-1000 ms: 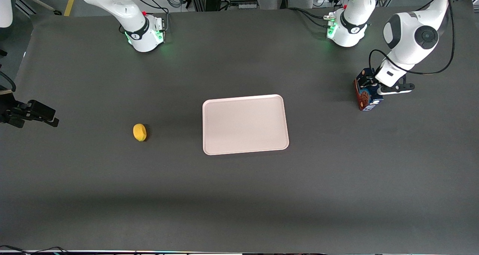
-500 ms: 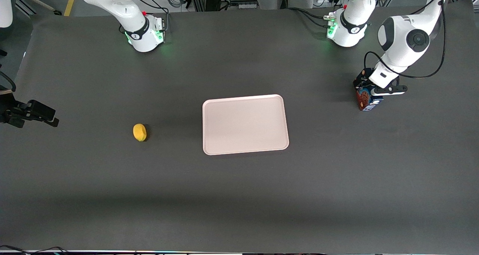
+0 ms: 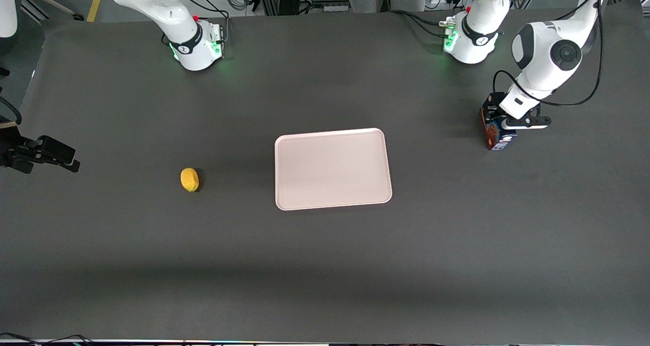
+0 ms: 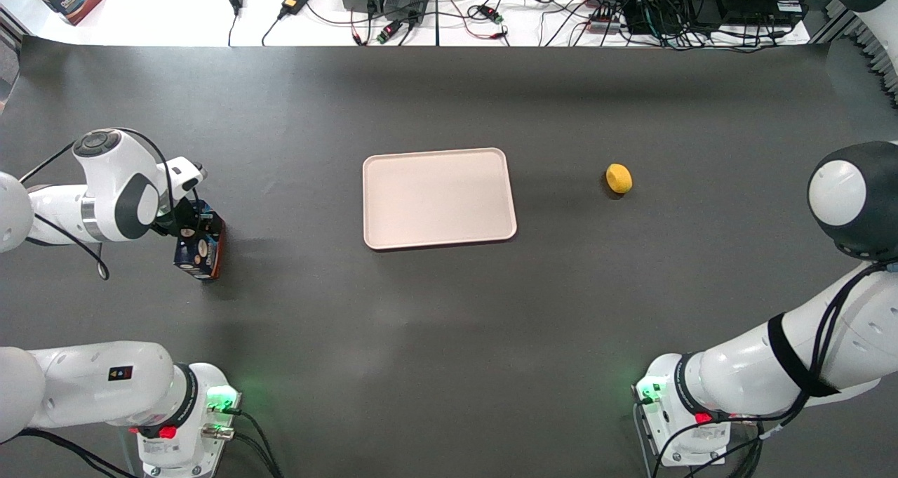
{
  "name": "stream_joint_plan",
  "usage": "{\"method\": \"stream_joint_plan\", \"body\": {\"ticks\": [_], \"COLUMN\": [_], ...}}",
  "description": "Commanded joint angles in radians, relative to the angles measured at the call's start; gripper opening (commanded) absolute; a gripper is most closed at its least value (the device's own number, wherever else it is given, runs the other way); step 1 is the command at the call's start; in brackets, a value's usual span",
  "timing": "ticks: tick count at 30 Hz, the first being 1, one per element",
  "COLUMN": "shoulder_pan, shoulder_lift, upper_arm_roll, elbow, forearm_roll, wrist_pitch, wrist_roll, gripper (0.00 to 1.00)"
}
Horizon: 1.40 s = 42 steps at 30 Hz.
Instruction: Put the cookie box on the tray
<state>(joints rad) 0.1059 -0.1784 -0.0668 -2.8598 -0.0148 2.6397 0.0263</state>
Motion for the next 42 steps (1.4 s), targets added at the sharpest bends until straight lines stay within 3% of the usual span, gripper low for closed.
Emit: {"method": "stream_joint_plan", "body": {"ticks": [1, 5, 17, 19, 28, 34, 42], "shoulder_pan": [-0.002, 0.0, 0.015, 0.015, 0.012, 0.005, 0.005], "shoulder_lift": [-0.033, -0.033, -0.049, -0.056, -0.085, -0.085, -0.095], "upper_arm_roll": [0.004, 0.004, 0.002, 0.002, 0.001, -0.002, -0.122], "elbow": [-0.073, -0.07, -0.038, -0.009, 0.207, 0.361, 0.557], "forearm_roll": [-0.01, -0.01, -0.01, -0.01, -0.014, -0.103, -0.151], "wrist_pitch": [0.052, 0.051, 0.002, -0.053, -0.363, -0.539, -0.682], "wrist_roll": [0.029, 0.03, 0.032, 0.034, 0.032, 0.027, -0.087], "gripper": [0.43, 0.37, 0.37, 0.33, 0.23, 0.23, 0.23]}}
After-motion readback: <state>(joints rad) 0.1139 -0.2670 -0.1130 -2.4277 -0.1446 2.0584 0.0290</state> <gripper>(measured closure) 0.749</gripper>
